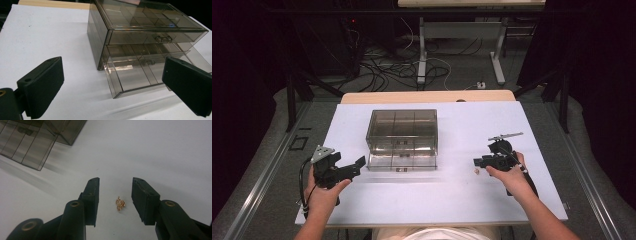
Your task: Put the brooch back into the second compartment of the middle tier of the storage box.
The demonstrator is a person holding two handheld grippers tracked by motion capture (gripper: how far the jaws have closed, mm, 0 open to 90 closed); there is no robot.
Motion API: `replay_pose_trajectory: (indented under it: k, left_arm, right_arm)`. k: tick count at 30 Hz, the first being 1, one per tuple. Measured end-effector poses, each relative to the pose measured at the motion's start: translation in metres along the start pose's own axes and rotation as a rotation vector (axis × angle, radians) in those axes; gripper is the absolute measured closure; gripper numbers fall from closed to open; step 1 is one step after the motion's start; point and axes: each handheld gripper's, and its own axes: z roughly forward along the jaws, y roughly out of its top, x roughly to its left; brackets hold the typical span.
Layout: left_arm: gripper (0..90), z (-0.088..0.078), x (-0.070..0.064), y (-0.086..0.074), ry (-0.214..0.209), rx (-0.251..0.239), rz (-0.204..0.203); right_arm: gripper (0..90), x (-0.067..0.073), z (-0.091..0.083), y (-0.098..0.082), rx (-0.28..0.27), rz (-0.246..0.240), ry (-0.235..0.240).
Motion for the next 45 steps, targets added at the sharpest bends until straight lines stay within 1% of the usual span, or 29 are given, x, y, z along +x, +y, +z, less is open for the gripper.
replay_pose_trajectory:
  k: [3,8,13,16,17,19,23,24,28,29,30,31,32,34,36,39,40,44,45]
  left_arm:
    - [3.9,0.000,0.000,0.000,0.000,0.000,-0.001]
    - [4.0,0.000,0.000,0.000,0.002,0.001,-0.001]
    - [4.1,0.001,0.000,0.000,0.001,0.004,0.000]
    - [4.1,0.001,0.000,0.000,0.003,0.008,0.001]
    - [4.3,0.001,0.000,0.000,0.003,0.008,0.002]
    - [4.4,0.001,0.000,0.000,0.003,0.009,0.003]
    - [4.4,0.001,0.000,0.000,0.004,0.008,0.003]
    - [4.4,0.001,0.000,0.000,0.003,0.008,0.002]
    - [4.6,0.001,-0.001,0.000,0.002,0.007,0.001]
    - [4.6,0.001,-0.001,0.000,0.001,0.006,0.001]
    - [4.6,0.001,-0.001,0.000,0.001,0.007,0.002]
    - [4.6,0.001,-0.001,0.000,0.001,0.007,0.002]
    - [4.6,0.001,-0.001,0.000,0.001,0.007,0.001]
    - [4.6,0.001,0.000,0.000,0.003,0.008,0.002]
    - [4.7,0.001,0.000,0.000,0.002,0.008,0.002]
    - [4.8,0.001,-0.001,0.000,0.002,0.008,0.002]
    - [4.9,0.002,-0.001,0.000,0.003,0.008,0.003]
    - [4.9,0.002,-0.001,0.000,0.002,0.011,0.005]
    - [4.9,0.002,-0.001,0.000,0.003,0.010,0.005]
  right_arm:
    - [60.0,0.000,0.006,0.001,0.017,0.009,-0.003]
    - [62.7,-0.003,0.013,0.001,0.029,0.025,-0.004]
    - [67.0,-0.007,0.021,-0.002,0.044,0.040,-0.005]
    - [67.9,-0.008,0.024,-0.003,0.051,0.042,0.001]
    - [69.0,-0.008,0.026,-0.003,0.054,0.045,-0.005]
    - [69.5,-0.009,0.027,-0.004,0.055,0.043,-0.005]
    - [71.4,-0.010,0.030,-0.005,0.057,0.061,0.012]
    - [71.9,-0.011,0.030,-0.005,0.062,0.056,0.005]
    - [73.9,-0.011,0.032,-0.006,0.075,0.074,0.008]
    - [74.4,-0.011,0.033,-0.006,0.078,0.069,0.003]
    - [74.9,-0.011,0.035,-0.006,0.075,0.066,0.008]
    - [75.3,-0.010,0.035,-0.007,0.082,0.071,0.009]
    - [76.5,-0.009,0.036,-0.007,0.087,0.062,0.009]
    - [77.0,-0.009,0.037,-0.007,0.083,0.059,0.009]
    - [77.9,-0.008,0.037,-0.007,0.089,0.066,0.010]
    - [78.7,-0.008,0.038,-0.007,0.088,0.062,0.014]
    - [79.4,-0.007,0.039,-0.007,0.095,0.067,0.015]
    - [80.4,-0.007,0.040,-0.007,0.096,0.063,0.007]
    - [80.6,-0.007,0.040,-0.007,0.097,0.065,0.011]
